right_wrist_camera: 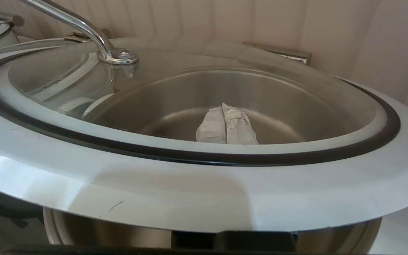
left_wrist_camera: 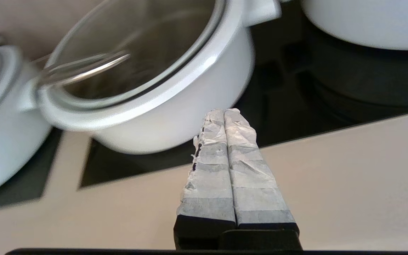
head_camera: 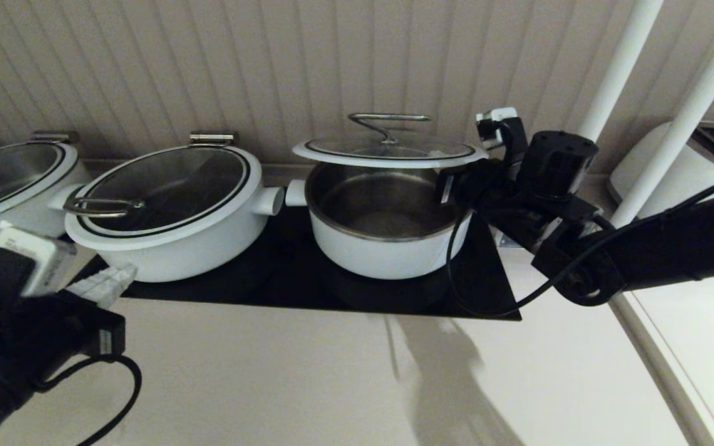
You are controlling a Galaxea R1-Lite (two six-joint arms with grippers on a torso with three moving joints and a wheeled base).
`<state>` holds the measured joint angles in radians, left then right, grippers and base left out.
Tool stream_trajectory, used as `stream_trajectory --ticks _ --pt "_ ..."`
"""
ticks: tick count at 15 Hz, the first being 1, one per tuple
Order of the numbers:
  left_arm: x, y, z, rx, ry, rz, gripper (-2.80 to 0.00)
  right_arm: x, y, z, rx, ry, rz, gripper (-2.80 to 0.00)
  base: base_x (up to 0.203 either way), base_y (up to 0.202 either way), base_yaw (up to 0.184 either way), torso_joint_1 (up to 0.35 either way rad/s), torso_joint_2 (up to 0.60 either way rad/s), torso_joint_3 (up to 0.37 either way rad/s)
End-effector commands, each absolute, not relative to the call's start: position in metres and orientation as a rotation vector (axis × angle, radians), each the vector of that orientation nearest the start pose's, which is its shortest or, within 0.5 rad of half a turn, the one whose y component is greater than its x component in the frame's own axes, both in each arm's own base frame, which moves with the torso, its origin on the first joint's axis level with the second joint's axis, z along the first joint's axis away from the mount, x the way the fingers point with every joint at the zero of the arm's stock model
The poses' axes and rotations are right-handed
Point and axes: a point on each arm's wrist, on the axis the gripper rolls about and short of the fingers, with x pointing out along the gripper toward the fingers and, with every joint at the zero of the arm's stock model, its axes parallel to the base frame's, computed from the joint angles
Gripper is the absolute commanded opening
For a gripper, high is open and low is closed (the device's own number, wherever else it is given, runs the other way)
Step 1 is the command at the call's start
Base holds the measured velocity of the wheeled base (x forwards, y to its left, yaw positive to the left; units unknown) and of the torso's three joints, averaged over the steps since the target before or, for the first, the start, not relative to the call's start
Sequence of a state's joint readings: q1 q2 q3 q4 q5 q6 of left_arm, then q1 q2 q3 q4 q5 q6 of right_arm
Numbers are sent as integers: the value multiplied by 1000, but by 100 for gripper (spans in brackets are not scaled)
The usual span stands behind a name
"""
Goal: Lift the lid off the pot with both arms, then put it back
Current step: Open the pot lid completely
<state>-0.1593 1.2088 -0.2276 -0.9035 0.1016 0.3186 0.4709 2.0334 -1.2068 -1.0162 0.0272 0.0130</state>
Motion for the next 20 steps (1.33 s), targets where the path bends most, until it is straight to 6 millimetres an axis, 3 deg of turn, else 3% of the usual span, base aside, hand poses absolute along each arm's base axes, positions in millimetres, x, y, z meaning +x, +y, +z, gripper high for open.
stream_trajectory --ticks 1,14,20 --pt "140 -16 174 319 24 -32 -280 364 186 213 58 -195 497 -280 0 0 0 0 0 0" --pt "39 0 137 198 -41 58 -280 377 185 227 66 -247 481 -280 0 0 0 0 0 0" --pt "-21 2 90 206 -20 46 -280 381 182 233 66 -252 471 -280 0 0 0 0 0 0"
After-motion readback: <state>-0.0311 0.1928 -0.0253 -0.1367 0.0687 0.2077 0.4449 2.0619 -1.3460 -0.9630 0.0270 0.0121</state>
